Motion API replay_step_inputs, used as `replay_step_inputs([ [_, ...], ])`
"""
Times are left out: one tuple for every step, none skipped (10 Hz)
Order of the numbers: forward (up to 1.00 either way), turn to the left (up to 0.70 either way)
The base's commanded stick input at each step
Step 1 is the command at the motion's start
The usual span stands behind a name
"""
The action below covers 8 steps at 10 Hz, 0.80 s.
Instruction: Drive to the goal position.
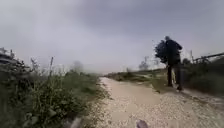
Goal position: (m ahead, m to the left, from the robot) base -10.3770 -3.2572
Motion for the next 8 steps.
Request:
replay_step_inputs([
  [0.0,-1.0],
  [0.0,-1.0],
  [0.0,-1.0],
  [0.0,-1.0],
  [0.0,-1.0],
  [0.0,-1.0],
  [0.0,-1.0],
  [0.0,-1.0],
])
